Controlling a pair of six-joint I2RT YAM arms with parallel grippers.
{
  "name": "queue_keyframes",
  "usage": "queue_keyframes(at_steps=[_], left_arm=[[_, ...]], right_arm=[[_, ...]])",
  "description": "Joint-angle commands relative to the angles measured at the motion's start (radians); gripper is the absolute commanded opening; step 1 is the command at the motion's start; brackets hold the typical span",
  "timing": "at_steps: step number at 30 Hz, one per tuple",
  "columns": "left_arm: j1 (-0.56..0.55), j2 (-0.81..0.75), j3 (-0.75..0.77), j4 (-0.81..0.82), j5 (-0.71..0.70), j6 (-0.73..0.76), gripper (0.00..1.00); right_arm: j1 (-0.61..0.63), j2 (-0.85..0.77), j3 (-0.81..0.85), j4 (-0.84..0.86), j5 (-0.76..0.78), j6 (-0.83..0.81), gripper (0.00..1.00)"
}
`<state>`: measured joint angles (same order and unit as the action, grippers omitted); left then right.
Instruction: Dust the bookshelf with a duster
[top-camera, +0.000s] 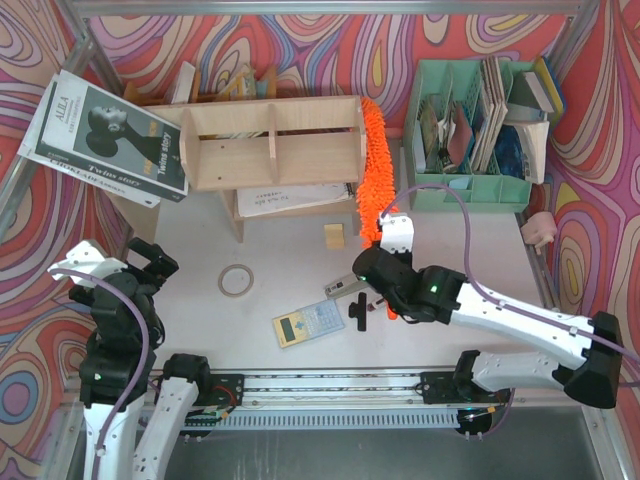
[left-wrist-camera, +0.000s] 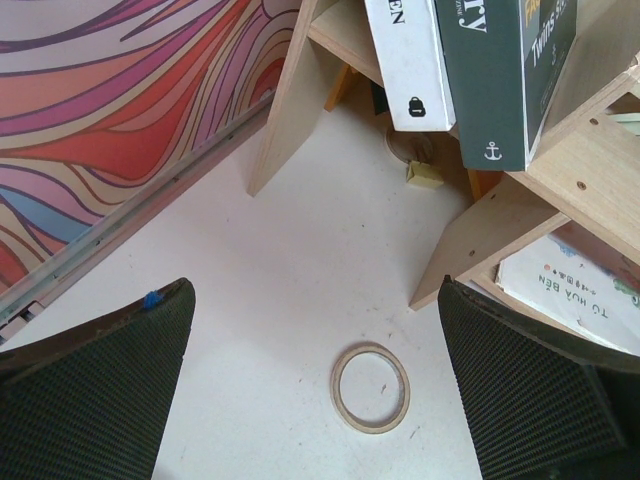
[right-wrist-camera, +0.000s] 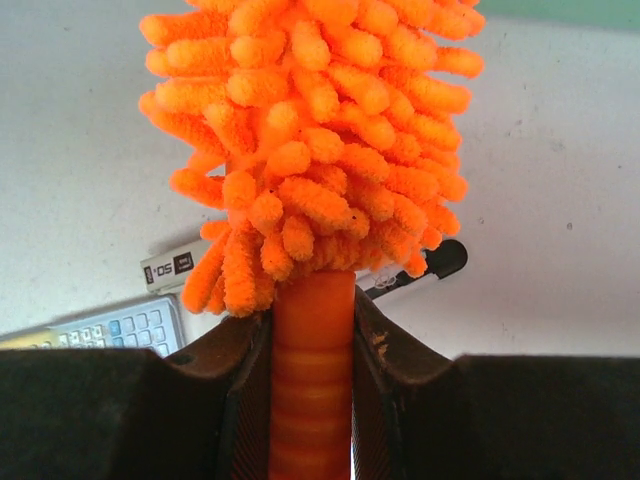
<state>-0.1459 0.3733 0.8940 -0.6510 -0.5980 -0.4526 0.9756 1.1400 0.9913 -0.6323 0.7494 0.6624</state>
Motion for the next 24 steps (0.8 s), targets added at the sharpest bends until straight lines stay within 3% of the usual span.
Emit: queue_keyframes(at_steps=[1,11,24], left_arm=[[0.008,0.003,-0.01,0.018,0.007,-0.005,0.99],[0.008,0.003,-0.01,0.016,0.007,-0.004,0.99],[0.008,0.001,-0.011,0.018,0.008,-0.005,0.98]], right_arm=[[0.012,0.049,-0.066,0.086,-0.034,-0.001,0.0],[0.011,0.176,-0.202,0.174,-0.126,0.084,0.0],[0.01,0.021,-0.007,0.079,0.003,-0.033,0.0]])
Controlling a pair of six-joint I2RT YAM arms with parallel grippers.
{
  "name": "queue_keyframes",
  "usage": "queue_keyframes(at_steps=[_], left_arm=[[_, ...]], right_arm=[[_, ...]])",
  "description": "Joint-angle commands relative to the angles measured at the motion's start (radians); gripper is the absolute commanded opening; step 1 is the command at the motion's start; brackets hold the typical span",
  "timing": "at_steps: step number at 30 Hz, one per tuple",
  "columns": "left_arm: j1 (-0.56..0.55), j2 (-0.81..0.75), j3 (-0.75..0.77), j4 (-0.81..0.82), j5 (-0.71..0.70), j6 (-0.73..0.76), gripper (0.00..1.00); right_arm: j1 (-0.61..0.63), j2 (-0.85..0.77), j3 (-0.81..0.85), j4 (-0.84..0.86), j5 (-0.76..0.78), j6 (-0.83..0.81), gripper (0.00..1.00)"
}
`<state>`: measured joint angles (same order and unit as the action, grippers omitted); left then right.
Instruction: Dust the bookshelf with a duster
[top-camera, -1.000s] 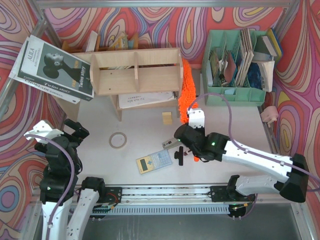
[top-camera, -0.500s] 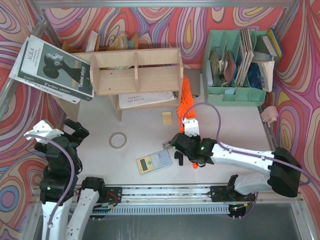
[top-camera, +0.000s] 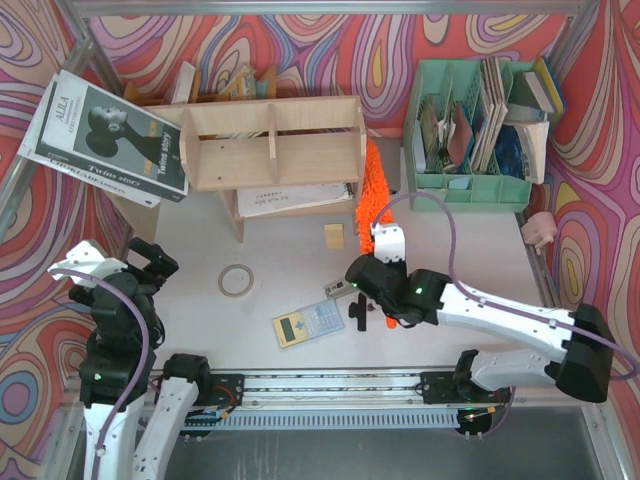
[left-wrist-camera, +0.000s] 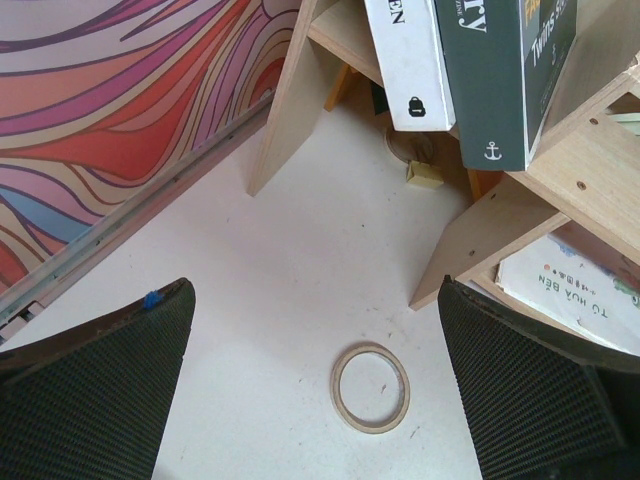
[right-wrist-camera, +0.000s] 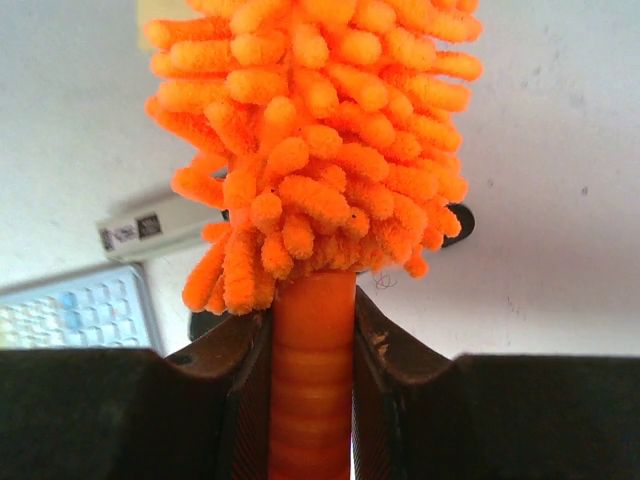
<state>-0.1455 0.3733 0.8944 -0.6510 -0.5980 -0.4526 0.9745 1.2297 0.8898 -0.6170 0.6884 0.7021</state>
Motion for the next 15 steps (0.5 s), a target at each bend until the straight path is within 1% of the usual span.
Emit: queue_keyframes(at_steps=[1,5,12,15], left_arm=[[0.007,0.002,-0.012,0.019,0.009,-0.005,0.99],[0.007,0.007,-0.011,0.016,0.013,-0.004,0.99],[0.007,0.009,-0.01,0.015,0.012,-0.004,0.98],[0.007,0.009,-0.01,0.015,0.012,-0.005,0.98]], right_arm=[[0.013,-0.073,0.098,0.065,0.065,-0.074,0.0],[0.011,-0.054,0.056,0.081,0.045,-0.051,0.0],[0.011,0.042,-0.075,0.144,-0.035,0.041,0.0],[0.011,0.067,-0.101,0.165,-0.056,0.062,0.0]])
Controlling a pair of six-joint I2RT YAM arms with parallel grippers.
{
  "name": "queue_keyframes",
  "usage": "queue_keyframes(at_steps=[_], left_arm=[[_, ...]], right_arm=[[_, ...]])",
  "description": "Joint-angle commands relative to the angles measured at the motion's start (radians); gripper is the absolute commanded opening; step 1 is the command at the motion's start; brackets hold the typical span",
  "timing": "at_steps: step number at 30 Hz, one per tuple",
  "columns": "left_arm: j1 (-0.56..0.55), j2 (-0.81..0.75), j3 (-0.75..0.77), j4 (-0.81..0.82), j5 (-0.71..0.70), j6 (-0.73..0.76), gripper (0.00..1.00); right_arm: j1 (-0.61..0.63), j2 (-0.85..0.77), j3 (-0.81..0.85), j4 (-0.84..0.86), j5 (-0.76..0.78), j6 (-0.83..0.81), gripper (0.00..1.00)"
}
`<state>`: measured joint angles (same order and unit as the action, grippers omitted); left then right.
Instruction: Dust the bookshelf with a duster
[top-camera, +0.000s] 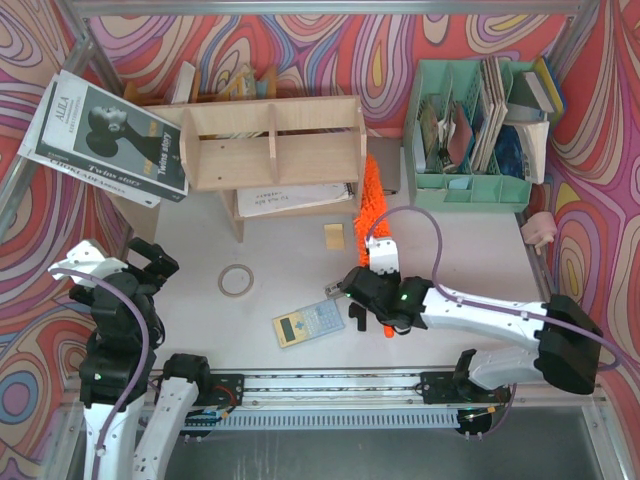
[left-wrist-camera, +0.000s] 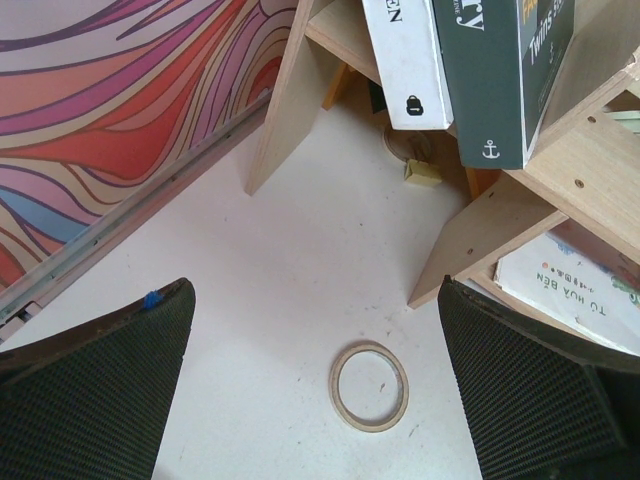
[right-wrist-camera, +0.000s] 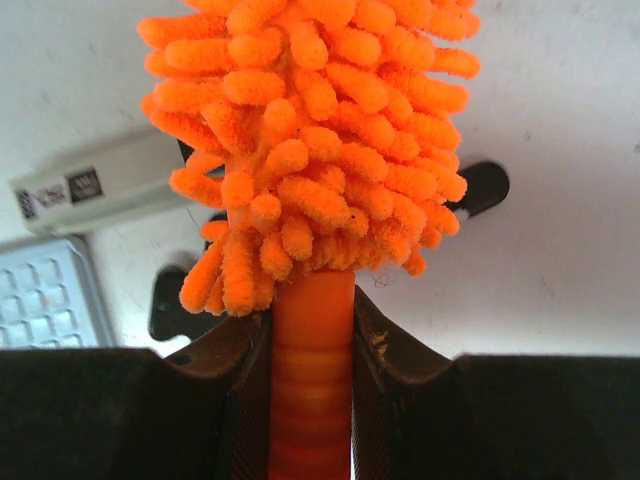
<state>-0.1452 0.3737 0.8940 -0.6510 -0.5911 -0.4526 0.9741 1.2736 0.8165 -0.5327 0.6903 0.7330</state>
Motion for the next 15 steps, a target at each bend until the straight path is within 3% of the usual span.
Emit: queue_keyframes(at_steps=[1,6,15], left_arm=[[0.007,0.008,-0.009,0.016,0.006,-0.005,0.98],[0.007,0.011,-0.009,0.016,0.01,-0.005,0.99],[0.007,0.01,-0.01,0.014,0.01,-0.006,0.98]], right_arm=[[0.012,0.03,-0.036,0.088,-0.059,0.033,0.0],[0.011,0.028,-0.005,0.067,-0.029,0.008,0.0],[0.011,-0.086,0.192,0.009,0.081,-0.134,0.0]])
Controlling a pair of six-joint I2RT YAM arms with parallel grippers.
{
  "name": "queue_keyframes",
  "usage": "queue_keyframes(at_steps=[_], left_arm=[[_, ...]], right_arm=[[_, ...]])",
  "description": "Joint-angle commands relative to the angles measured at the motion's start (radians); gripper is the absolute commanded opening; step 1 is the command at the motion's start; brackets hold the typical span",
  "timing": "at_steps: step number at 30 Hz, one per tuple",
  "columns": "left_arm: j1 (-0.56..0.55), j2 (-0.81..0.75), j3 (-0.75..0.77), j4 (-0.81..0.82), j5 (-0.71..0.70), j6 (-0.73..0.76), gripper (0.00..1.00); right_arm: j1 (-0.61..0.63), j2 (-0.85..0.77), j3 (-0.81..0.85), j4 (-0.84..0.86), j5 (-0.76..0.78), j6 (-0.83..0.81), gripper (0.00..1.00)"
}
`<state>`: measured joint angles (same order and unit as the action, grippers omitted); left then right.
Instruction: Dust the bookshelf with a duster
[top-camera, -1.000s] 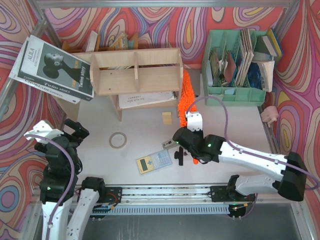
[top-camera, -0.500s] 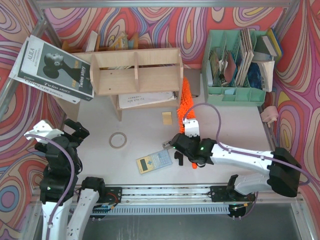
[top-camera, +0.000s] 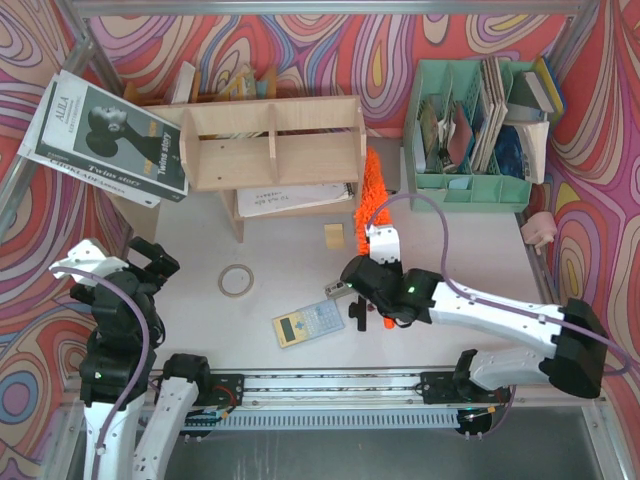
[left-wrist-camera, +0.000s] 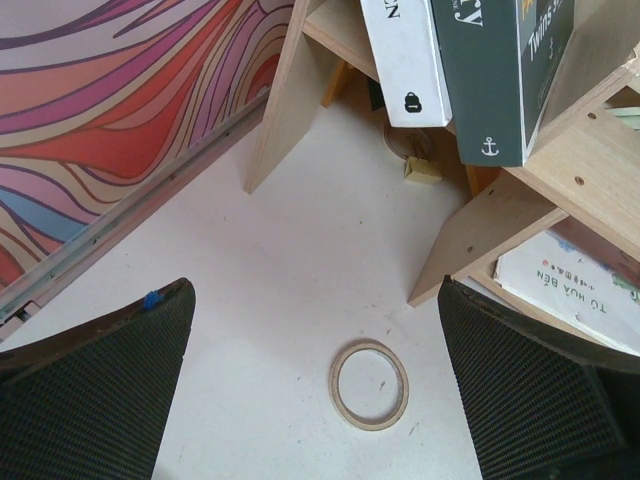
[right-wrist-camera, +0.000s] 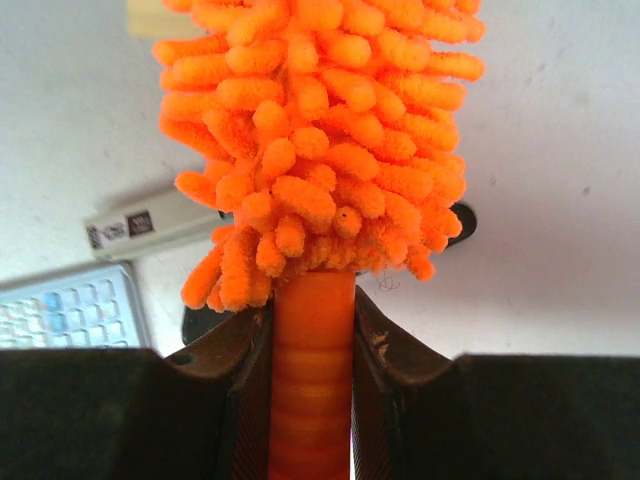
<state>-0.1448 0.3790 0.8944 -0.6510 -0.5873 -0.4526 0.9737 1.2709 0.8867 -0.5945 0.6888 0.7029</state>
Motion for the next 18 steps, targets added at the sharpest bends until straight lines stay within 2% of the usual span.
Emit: queue_keyframes(at_steps=[1,8,18], left_arm=[[0.007,0.005,-0.01,0.016,0.008,-0.006,0.98],[0.007,0.011,-0.008,0.012,0.013,-0.007,0.98],[0.007,0.009,-0.008,0.013,0.018,-0.006,0.99]], right_arm=[[0.012,-0.096,0.144,0.068,0.087,-0.115,0.0],[0.012,-0.144,0.165,0.087,0.081,-0.135,0.0],[0.012,-0.103,-0.015,0.089,-0.017,0.019,0.0]])
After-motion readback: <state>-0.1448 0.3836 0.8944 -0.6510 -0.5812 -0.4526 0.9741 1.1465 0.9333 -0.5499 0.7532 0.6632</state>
